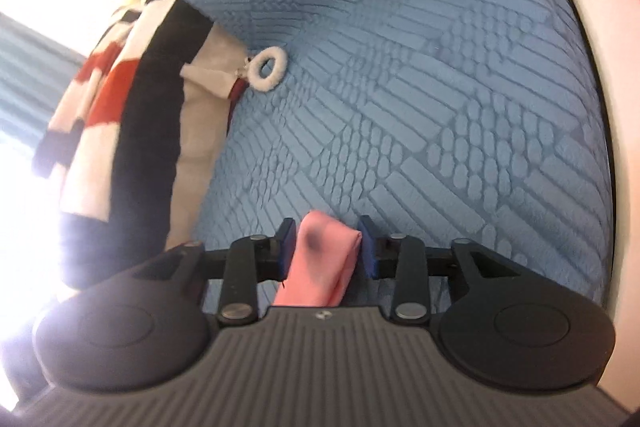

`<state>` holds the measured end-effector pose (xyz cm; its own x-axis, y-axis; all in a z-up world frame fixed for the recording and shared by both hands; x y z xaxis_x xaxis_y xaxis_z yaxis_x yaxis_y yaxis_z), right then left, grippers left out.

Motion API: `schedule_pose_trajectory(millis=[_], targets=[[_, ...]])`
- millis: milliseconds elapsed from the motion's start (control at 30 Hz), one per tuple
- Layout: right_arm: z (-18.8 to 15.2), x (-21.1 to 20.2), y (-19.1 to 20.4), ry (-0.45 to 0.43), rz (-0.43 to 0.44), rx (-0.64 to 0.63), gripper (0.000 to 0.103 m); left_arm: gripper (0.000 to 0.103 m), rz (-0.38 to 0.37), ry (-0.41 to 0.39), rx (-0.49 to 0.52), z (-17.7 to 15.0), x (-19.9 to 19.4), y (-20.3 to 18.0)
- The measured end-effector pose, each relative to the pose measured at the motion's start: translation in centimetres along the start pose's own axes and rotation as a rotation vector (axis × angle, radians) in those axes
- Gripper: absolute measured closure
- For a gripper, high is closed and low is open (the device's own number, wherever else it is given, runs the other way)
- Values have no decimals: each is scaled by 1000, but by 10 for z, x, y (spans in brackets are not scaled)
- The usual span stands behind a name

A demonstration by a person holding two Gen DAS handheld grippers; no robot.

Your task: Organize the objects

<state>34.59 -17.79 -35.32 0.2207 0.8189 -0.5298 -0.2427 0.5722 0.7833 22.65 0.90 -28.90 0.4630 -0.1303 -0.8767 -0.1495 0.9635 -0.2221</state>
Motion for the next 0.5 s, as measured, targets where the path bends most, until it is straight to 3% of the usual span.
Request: schedule_pose_trajectory(millis=[300,367,433,500], targets=[[2,-17,19,-32,-37,-11,85,91,-43,-88,40,5,-16,-11],[2,-19,25,-33,-48,-30,85,86,-73,-113,51,7,-22,-18],[1,-20,28,-27,-57,-35,85,70,-76,-139,73,7,-28,-26],[1,-19,28,-21,-75,-37,85,64,-72,-163,105,8,-30,-35]])
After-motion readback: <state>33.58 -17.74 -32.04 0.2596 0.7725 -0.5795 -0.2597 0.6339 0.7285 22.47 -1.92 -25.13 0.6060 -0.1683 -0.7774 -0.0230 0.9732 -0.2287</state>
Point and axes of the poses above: each gripper's, at about its wrist camera, not at the fingertips, and x roughly the way its jaws point, y to its left, z to its top, the point moved 2 cm from there along x, roughly the way its jaws point, and after that the axes turned 10 degrees about z, right-handed, at the moved point
